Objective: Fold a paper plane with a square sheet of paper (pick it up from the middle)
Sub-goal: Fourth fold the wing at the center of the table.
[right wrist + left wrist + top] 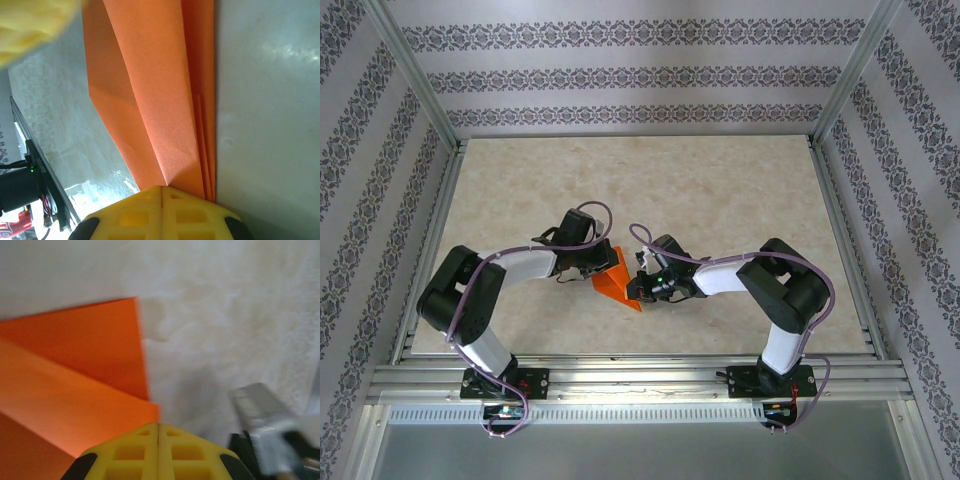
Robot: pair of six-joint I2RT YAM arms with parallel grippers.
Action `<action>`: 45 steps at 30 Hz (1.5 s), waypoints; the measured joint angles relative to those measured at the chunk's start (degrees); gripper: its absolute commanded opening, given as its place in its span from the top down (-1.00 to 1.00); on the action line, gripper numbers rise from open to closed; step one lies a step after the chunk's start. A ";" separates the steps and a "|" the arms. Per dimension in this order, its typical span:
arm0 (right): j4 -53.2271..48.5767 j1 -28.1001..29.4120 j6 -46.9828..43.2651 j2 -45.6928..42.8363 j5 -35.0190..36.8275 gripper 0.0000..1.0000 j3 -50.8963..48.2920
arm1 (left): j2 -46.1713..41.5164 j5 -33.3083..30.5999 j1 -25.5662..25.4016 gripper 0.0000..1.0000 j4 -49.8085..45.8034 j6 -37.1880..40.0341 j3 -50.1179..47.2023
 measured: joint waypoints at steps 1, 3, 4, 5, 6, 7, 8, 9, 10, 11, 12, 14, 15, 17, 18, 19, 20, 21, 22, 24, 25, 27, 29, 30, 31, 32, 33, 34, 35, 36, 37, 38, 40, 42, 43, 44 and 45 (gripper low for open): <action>-0.04 -0.09 0.00 0.00 -0.09 1.00 0.00 | 0.96 -0.28 0.07 0.87 0.00 -0.20 -0.48; -0.39 -0.22 0.00 0.00 -0.46 1.00 0.09 | 2.34 -0.76 0.04 0.88 0.00 -0.17 -0.98; -0.63 -0.24 0.00 0.00 -0.66 1.00 0.13 | 2.73 -0.66 0.07 0.88 0.35 -0.17 -1.20; -0.83 -0.24 -0.02 -0.04 -0.66 1.00 0.22 | 2.71 -0.83 0.07 0.88 0.48 -0.17 -1.20; -1.33 -0.24 -0.07 -0.09 -0.63 1.00 0.39 | 2.73 -0.94 0.07 0.89 0.59 -0.15 -1.22; -1.79 -0.24 -0.15 -0.20 -0.61 1.00 0.52 | 2.73 -1.09 0.04 0.89 0.59 -0.15 -1.22; -2.47 -0.24 -0.17 -0.33 -0.59 1.00 0.70 | 2.73 -1.11 0.04 0.89 0.70 -0.13 -1.31; -3.15 -0.24 -0.17 -0.55 -0.59 1.00 0.79 | 2.71 -1.09 0.04 0.89 0.85 -0.13 -1.40; -4.11 -0.24 -0.17 -0.83 -0.61 1.00 0.90 | 2.71 -1.09 0.04 0.89 1.09 -0.13 -1.55; -4.96 -0.22 -0.20 -1.09 -0.66 1.00 1.09 | 2.67 -1.07 0.04 0.89 1.42 -0.13 -1.73; -5.97 -0.22 -0.20 -1.29 -1.01 1.00 1.53 | 2.64 -1.07 0.04 0.89 1.66 -0.13 -1.90; -7.56 -0.17 -0.33 -1.38 -1.57 1.00 2.91 | 2.43 -1.09 0.04 0.89 2.36 -0.13 -2.36; -8.31 0.00 -0.37 -1.38 -1.75 1.00 3.91 | 2.34 -1.09 0.04 0.89 2.75 -0.13 -2.60; -9.18 0.22 -0.39 -1.22 -1.77 1.00 6.23 | 2.21 -1.11 0.04 0.89 3.17 -0.13 -2.89; -9.25 0.20 -0.37 -0.85 -1.75 1.00 7.61 | 2.16 -1.09 0.04 0.89 3.37 -0.13 -2.99; -9.22 0.20 -0.35 -0.17 -1.64 1.00 8.92 | 2.16 -1.09 0.04 0.89 3.54 -0.15 -3.08; -9.07 0.17 -0.33 0.57 -1.55 1.00 9.81 | 2.16 -1.09 0.04 0.89 3.61 -0.15 -3.10; -8.96 0.17 -0.31 1.55 -1.31 1.00 10.73 | 2.14 -1.09 0.04 0.89 3.78 -0.15 -3.19; -8.85 0.15 -0.22 2.67 -1.03 1.00 11.41 | 2.12 -1.09 0.04 0.89 3.87 -0.15 -3.26; -9.14 0.15 -0.15 5.22 -0.87 1.00 12.59 | 2.10 -1.07 0.04 0.89 4.33 -0.17 -3.50; -9.33 0.15 -0.17 6.54 -0.79 1.00 13.05 | 2.05 -1.07 0.04 0.89 4.63 -0.20 -3.67; -9.05 0.04 -0.09 7.89 -1.31 1.00 13.29 | 2.05 -1.09 0.04 0.89 5.01 -0.26 -3.82; -8.92 0.04 -0.15 7.82 -1.05 1.00 13.14 | 2.05 -1.11 0.04 0.89 5.35 -0.37 -4.00; -8.46 0.04 -0.15 7.56 -1.01 1.00 12.72 | 2.03 -1.11 0.04 0.89 5.51 -0.37 -4.07; -7.78 0.04 -0.17 7.15 -0.79 1.00 12.00 | 2.01 -1.09 0.04 0.89 5.57 -0.37 -4.17; -7.41 0.04 -0.15 6.56 -0.61 0.99 11.15 | 1.97 -1.07 0.04 0.89 5.70 -0.37 -4.26; -7.19 0.04 -0.17 5.99 -0.52 0.98 10.40 | 1.90 -1.07 0.04 0.90 5.70 -0.37 -4.31; -7.04 0.04 -0.17 5.18 -0.44 0.98 9.33 | 1.90 -1.07 0.04 0.90 5.73 -0.37 -4.33; -7.08 0.04 -0.17 4.31 -0.42 0.97 8.26 | 1.90 -1.07 0.04 0.90 5.70 -0.37 -4.31; -7.17 0.04 -0.17 3.61 -0.42 0.97 7.45 | 1.90 -1.07 0.04 0.90 5.70 -0.37 -4.31; -7.34 0.04 -0.20 2.84 -0.44 0.97 6.51 | 1.90 -1.07 0.04 0.91 5.70 -0.37 -4.31; -7.34 0.04 -0.24 2.19 -0.44 0.97 5.66 | 1.90 -1.07 0.04 0.90 5.70 -0.37 -4.33; -7.26 0.04 -0.50 1.07 -0.44 0.95 4.24 | 1.90 -1.09 0.04 0.91 5.70 -0.37 -4.33; -7.26 0.04 -0.96 -0.35 -0.42 0.95 2.54 | 1.90 -1.09 0.04 0.91 5.70 -0.37 -4.31; -7.28 0.04 -1.27 -1.14 -0.42 0.95 1.57 | 1.90 -1.09 0.04 0.91 5.70 -0.37 -4.33; -7.23 0.04 -1.44 -1.90 -0.42 0.95 0.61 | 1.90 -1.09 0.04 0.91 5.70 -0.37 -4.33; -7.10 0.04 -1.57 -2.58 -0.39 0.94 -0.24 | 1.90 -1.09 0.04 0.91 5.70 -0.37 -4.33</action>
